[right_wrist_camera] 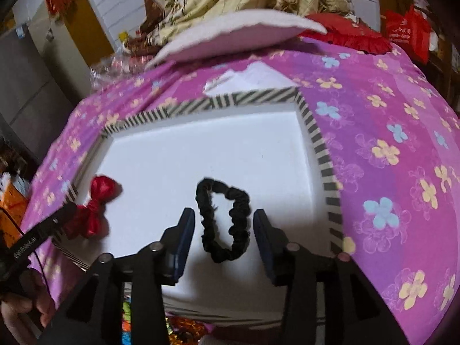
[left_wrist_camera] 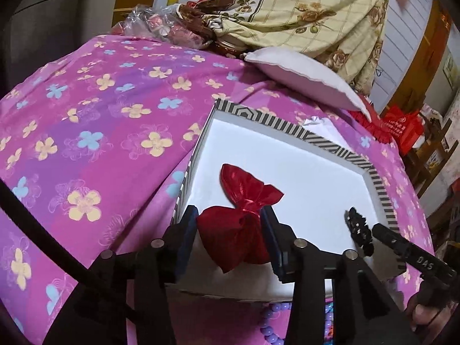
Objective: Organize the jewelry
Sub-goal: 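Open the right gripper to drop the black scrunchie while the left gripper releases the red bow, then grasp the white fluffy scrunchie with the right gripper while the left gripper grasps the leopard-print scrunchie, then carry the white scrunchie and leopard-print scrunchie over the tray with both grippers, then open the right gripper over the tray while the left gripper releases the leopard-print scrunchie, then withdraw both grippers from the tray toward the bead bracelets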
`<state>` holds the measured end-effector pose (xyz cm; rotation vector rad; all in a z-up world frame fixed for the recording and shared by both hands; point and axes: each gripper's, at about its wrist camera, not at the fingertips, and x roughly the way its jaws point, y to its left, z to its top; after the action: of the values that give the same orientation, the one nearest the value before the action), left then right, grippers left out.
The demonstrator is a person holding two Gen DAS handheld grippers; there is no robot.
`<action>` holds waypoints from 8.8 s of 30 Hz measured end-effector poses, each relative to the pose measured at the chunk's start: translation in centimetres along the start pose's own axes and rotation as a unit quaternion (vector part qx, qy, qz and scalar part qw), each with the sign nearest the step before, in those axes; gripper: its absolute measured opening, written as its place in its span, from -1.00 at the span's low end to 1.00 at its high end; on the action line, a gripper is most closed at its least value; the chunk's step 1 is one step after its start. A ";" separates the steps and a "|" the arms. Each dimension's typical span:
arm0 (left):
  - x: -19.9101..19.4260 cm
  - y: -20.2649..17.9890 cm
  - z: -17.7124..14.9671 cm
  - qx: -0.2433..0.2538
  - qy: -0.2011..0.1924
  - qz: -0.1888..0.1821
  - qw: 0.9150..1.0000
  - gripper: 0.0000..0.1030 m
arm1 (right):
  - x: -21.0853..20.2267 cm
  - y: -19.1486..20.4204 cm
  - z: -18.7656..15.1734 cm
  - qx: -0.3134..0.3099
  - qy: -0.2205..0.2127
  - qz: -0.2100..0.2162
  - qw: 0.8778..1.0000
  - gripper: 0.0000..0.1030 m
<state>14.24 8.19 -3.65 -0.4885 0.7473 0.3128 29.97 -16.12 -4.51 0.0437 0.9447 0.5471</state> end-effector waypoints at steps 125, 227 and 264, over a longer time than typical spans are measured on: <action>3.2 -2.6 6.8 0.010 -0.027 -0.146 0.989 -1.00 | -2.4 0.7 6.0 0.011 -0.106 -0.012 0.994 -0.35; -5.6 -2.0 -0.1 0.217 0.035 -0.107 0.970 -0.31 | -10.7 0.2 -7.6 -0.040 -0.040 -0.037 0.998 0.40; -0.3 -4.2 -6.3 0.250 0.110 -0.008 0.962 -0.67 | -2.9 4.0 -9.1 -0.180 0.042 0.007 0.983 -0.41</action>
<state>12.28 1.33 -6.16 -0.0480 1.0016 0.0447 19.87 -15.78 -6.65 -0.3006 0.9163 0.7295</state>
